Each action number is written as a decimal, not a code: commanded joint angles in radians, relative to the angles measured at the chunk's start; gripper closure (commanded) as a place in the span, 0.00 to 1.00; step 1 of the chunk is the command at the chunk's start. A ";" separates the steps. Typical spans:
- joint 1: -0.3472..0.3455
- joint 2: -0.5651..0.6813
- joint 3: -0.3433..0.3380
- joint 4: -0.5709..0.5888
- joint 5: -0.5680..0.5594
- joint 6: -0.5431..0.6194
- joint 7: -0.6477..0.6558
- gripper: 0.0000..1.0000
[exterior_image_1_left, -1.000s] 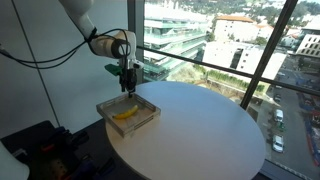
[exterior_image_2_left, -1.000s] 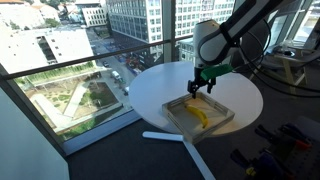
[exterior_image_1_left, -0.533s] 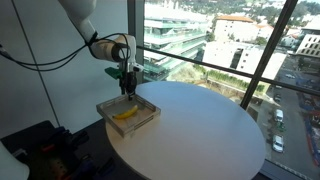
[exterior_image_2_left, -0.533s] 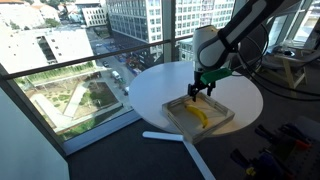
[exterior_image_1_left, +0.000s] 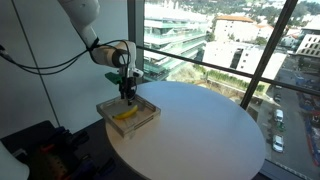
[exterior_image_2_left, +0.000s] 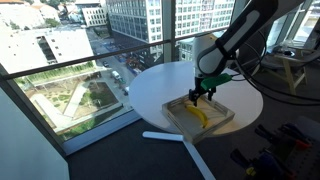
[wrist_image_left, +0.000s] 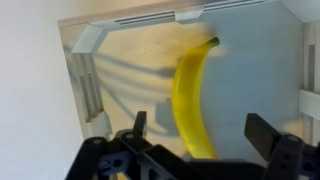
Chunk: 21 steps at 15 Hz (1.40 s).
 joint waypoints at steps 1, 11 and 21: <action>0.018 0.019 -0.016 0.004 -0.011 0.021 0.025 0.00; 0.028 0.065 -0.025 0.008 0.003 0.041 0.015 0.00; 0.038 0.073 -0.032 0.007 -0.006 0.053 0.029 0.00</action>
